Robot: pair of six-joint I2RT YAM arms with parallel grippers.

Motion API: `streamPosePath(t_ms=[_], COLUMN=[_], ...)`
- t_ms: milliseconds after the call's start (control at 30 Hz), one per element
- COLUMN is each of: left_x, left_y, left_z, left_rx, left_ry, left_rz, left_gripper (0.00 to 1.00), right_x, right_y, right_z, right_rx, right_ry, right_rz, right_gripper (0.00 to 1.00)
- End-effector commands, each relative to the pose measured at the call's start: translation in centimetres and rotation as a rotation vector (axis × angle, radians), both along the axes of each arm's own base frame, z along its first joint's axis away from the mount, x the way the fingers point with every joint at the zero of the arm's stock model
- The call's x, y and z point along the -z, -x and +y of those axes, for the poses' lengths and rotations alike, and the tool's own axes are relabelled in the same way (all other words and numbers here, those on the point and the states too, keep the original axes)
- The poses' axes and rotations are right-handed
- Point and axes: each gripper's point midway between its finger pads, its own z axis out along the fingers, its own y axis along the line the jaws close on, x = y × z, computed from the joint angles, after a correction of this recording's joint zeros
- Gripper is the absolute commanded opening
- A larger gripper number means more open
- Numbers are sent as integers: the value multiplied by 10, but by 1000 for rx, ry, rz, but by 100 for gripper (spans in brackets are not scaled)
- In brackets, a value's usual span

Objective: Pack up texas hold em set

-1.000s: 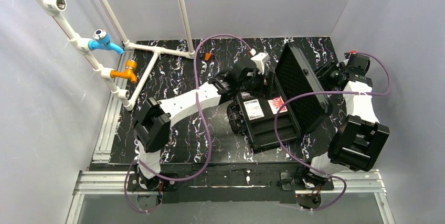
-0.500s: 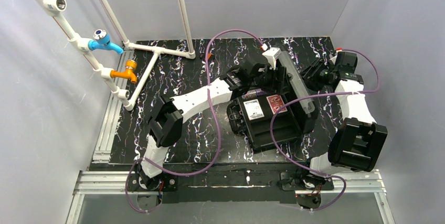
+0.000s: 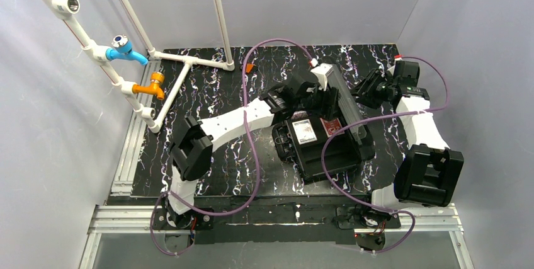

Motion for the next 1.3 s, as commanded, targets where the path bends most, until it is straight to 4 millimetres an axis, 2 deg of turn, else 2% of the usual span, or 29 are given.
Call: streamPosePath(t_ms=[0,267,333,433,767,900,1100,1267], left_x=[-29,5,14,28,48,56,68,71], left_y=[13,26,30,37,42,43,44,45], left_z=[23,58,68,82,122,137,148,153], left_rx=[-16,-59,-69,-77,-147,-168,-169,-172], left_ry=[4,-67,-86,-114,-200,-238,-284,-299], left_rz=[-86,-79,-75,-66,-100,-122,-134,-137], left_gripper=[67,67,67,68,71,72,74,74], right_x=[-7,-10,-11,-11,4,17,36,38], right_y=[13,32,42,54,83,95,110,112], right_z=[32,57,71,80,109,121,135,140], right_rx=[-109,-203,-248,-282,-367,-399,-439,-451], right_ry=[5,33,38,39,17,25,38,46], right_rz=[-33,-85,-101,-111,-96,-78,-43,-40], right_gripper=[56,57,58,58,57,57,57,57])
